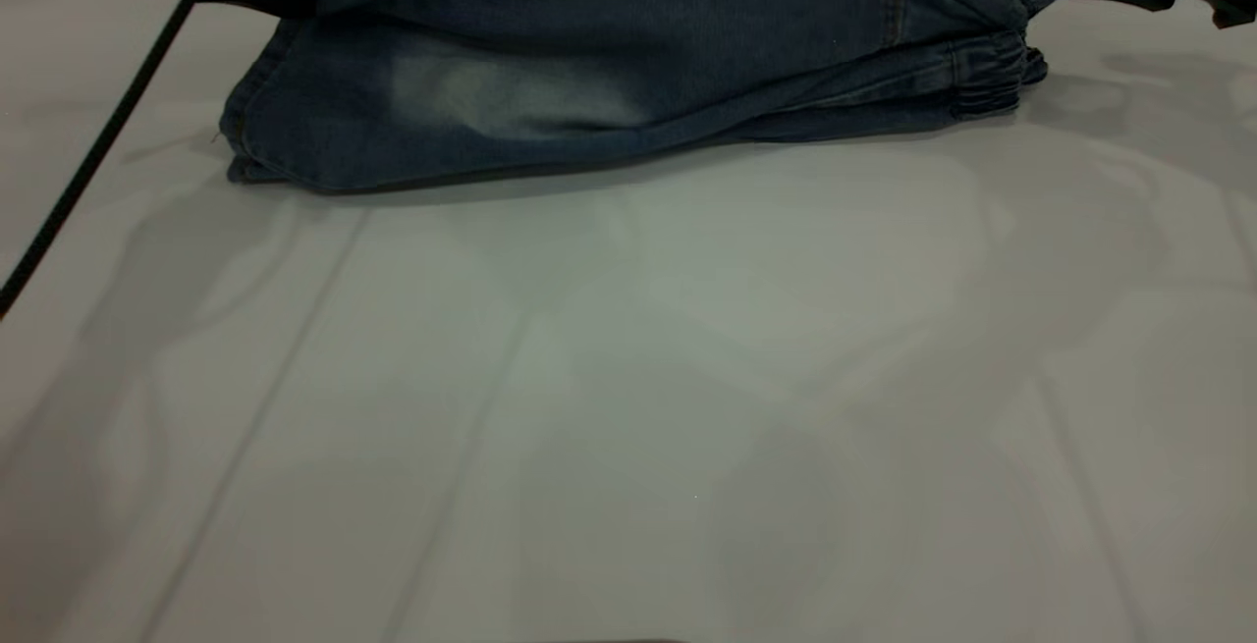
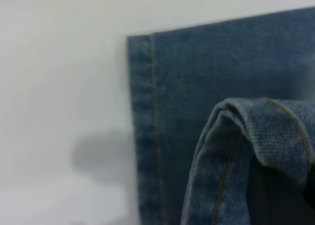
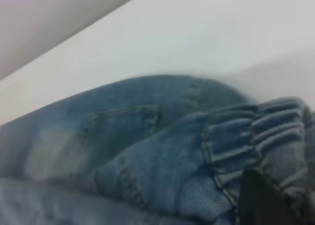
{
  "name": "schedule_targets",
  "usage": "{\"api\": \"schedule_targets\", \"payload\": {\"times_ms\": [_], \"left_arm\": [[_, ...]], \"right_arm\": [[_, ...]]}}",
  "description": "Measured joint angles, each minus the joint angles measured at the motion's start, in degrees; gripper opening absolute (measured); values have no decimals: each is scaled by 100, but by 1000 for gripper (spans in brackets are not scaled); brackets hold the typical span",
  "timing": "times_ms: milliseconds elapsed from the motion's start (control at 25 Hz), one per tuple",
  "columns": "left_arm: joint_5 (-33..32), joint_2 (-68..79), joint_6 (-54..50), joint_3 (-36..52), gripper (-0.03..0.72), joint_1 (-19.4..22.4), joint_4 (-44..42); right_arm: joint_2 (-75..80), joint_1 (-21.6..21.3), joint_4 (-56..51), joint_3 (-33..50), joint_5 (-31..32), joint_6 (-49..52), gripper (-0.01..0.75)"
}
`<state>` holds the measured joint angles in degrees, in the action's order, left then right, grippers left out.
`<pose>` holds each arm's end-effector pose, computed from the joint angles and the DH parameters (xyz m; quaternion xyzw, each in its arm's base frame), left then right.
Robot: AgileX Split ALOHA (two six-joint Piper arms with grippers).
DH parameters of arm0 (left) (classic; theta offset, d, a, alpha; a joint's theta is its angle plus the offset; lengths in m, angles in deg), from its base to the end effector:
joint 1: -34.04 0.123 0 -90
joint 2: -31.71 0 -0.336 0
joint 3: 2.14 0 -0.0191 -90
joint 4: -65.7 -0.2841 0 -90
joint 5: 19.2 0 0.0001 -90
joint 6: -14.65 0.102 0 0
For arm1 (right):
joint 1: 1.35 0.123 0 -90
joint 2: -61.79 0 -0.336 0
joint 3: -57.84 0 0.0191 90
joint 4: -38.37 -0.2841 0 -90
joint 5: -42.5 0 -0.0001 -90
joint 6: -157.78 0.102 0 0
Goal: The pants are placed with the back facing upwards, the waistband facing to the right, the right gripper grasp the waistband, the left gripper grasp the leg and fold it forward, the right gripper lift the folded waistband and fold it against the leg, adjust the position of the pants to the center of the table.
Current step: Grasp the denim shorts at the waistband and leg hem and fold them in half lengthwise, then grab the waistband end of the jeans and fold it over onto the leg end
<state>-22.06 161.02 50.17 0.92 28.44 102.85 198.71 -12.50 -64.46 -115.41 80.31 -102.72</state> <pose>0.5054 -0.0527 0.1339 0.0380 0.9218 -0.0381 0.3838 0.4906 -0.0345 0.0783 0.1581 0.8677 0.3341 0.3323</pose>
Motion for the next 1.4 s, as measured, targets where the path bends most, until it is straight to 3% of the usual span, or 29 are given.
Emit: {"api": "schedule_targets", "payload": {"times_ms": [640, 760, 880, 1000, 1120, 1280, 1400], "left_arm": [[1489, 385, 322, -18, 48, -18, 18], [1489, 424, 322, -18, 63, -18, 2], [1489, 432, 322, -18, 106, -18, -290], [1495, 432, 322, -18, 199, -18, -672], [1610, 424, 317, -18, 312, -18, -881], [1362, 151, 299, -18, 425, -18, -880], [541, -289, 184, -18, 451, -18, -892]], "right_arm": [[393, 29, 0, -827, -40, -295, 72], [393, 29, 0, -827, -129, -314, 150], [393, 23, -6, -827, -225, -314, 299], [393, 19, -6, -827, -225, -314, 482], [393, 0, 51, -827, -225, -150, 618], [393, -93, 676, -827, -153, 502, 668], [393, -177, 1472, -827, 149, 1268, 657]]}}
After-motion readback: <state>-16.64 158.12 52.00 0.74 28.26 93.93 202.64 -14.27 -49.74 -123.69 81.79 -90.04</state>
